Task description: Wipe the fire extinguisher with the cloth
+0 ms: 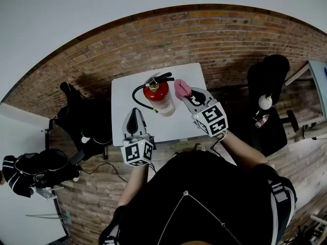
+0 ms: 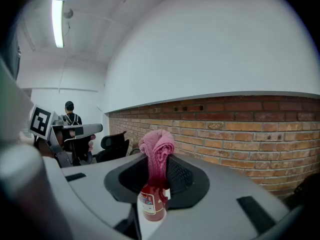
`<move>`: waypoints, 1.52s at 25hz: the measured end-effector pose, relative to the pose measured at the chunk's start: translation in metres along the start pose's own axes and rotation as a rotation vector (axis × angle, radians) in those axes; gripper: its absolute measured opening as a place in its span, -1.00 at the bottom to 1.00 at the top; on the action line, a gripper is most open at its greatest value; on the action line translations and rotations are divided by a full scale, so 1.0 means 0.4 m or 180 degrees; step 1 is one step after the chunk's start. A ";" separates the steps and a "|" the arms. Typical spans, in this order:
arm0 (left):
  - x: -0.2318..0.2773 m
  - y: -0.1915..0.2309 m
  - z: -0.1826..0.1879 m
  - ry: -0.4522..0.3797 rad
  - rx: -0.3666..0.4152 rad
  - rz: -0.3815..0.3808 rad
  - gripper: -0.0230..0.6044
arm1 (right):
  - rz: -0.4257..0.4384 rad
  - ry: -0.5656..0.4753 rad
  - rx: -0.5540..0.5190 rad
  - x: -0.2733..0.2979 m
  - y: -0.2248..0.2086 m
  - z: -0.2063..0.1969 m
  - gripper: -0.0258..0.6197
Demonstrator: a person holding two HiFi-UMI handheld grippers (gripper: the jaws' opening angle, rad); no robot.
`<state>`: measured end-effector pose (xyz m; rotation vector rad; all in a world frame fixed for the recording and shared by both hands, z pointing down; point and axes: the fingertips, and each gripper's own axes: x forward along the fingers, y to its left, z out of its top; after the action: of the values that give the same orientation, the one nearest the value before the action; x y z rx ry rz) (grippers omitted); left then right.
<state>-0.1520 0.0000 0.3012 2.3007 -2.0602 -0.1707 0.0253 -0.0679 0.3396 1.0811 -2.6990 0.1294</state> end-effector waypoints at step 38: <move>0.121 -0.042 -0.152 0.0238 -0.0029 0.1202 -0.90 | 0.1401 0.1011 0.0466 0.282 -0.379 -0.290 -0.60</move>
<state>-0.1233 -0.0485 0.3574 1.8346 -2.3939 -0.0754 0.0716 -0.2337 0.4790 0.4313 -2.6119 0.5312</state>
